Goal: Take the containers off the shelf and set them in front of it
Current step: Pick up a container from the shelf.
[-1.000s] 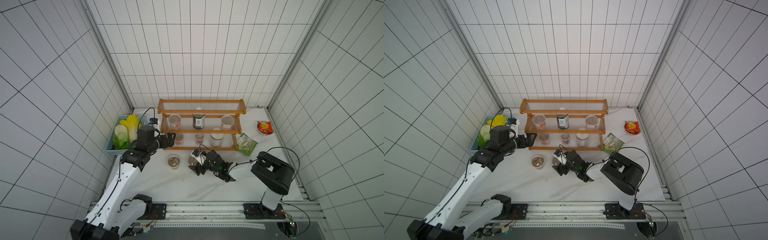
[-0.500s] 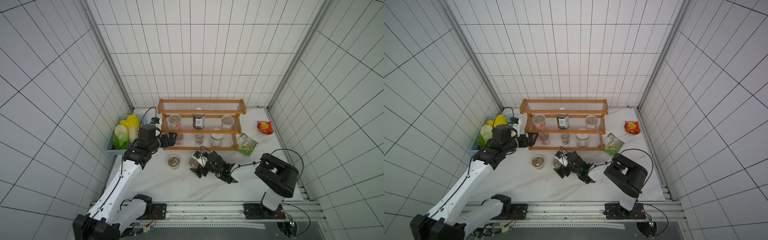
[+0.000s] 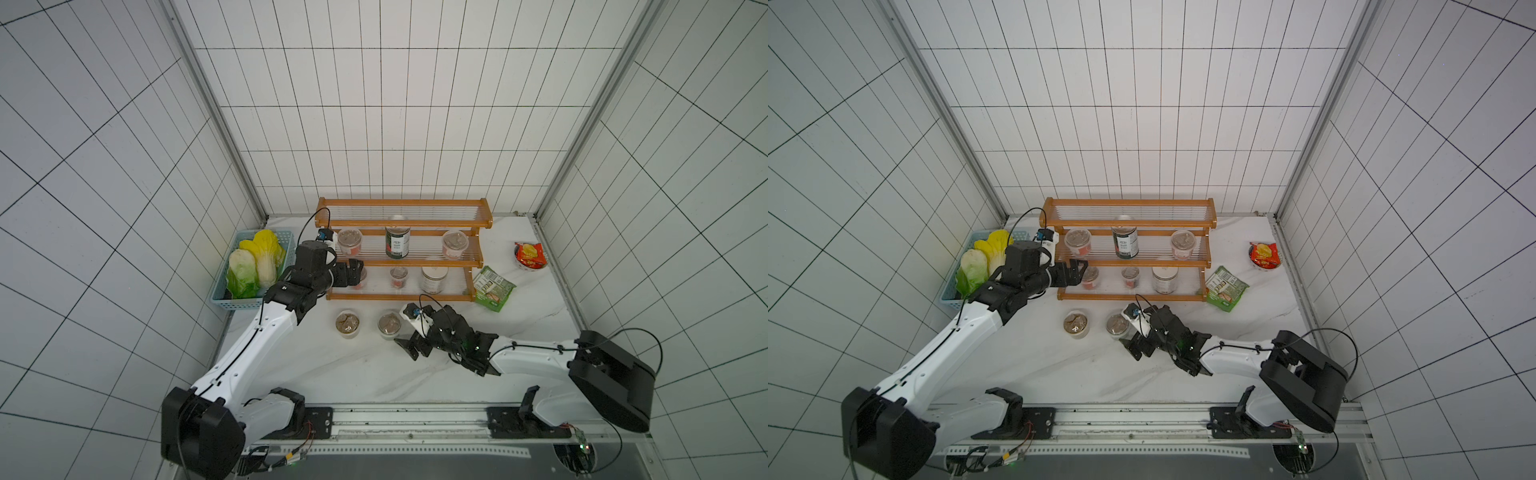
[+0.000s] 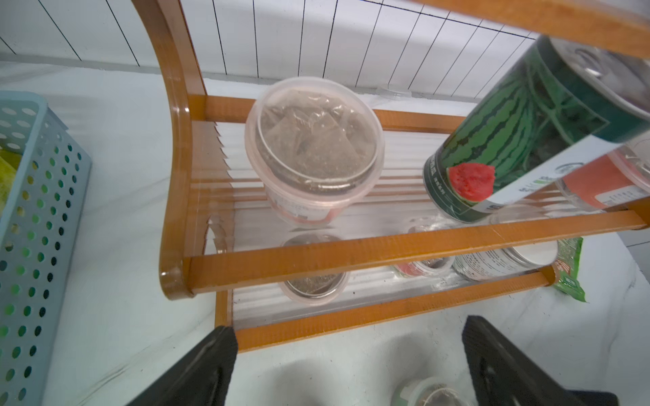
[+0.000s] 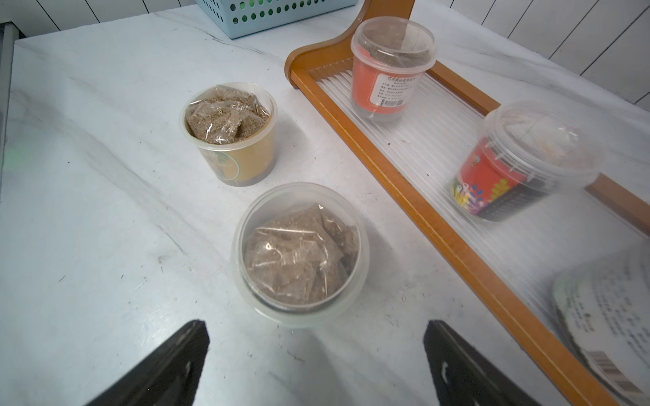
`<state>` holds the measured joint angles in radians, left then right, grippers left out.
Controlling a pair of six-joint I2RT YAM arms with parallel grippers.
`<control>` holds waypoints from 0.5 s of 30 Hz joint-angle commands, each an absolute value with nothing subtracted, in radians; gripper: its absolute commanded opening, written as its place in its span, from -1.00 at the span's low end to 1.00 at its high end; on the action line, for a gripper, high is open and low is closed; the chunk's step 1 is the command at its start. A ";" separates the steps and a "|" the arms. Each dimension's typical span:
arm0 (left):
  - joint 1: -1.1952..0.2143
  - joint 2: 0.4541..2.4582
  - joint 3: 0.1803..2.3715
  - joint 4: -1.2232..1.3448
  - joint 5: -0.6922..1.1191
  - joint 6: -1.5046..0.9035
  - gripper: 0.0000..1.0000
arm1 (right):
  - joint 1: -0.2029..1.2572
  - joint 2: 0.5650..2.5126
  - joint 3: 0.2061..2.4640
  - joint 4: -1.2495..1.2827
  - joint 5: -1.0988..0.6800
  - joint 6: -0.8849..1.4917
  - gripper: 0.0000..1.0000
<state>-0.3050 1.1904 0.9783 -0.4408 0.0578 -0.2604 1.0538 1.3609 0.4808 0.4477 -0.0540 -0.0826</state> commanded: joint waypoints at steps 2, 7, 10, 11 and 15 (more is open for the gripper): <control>-0.304 1.262 1.035 -0.327 0.003 -0.240 0.97 | 1.036 1.238 0.456 0.302 -0.004 -0.090 0.98; -0.299 1.363 1.100 -0.311 -0.017 -0.227 0.97 | 0.990 1.099 0.460 0.200 0.018 -0.094 0.98; -0.299 1.413 1.134 -0.308 -0.038 -0.208 0.97 | 0.956 1.028 0.469 0.154 0.021 -0.098 0.98; -0.296 1.431 1.149 -0.315 -0.046 -0.207 0.97 | 0.945 1.005 0.473 0.135 0.023 -0.102 0.98; -0.295 1.482 1.183 -0.311 -0.050 -0.192 0.97 | 0.885 0.937 0.483 0.081 0.002 -0.124 0.98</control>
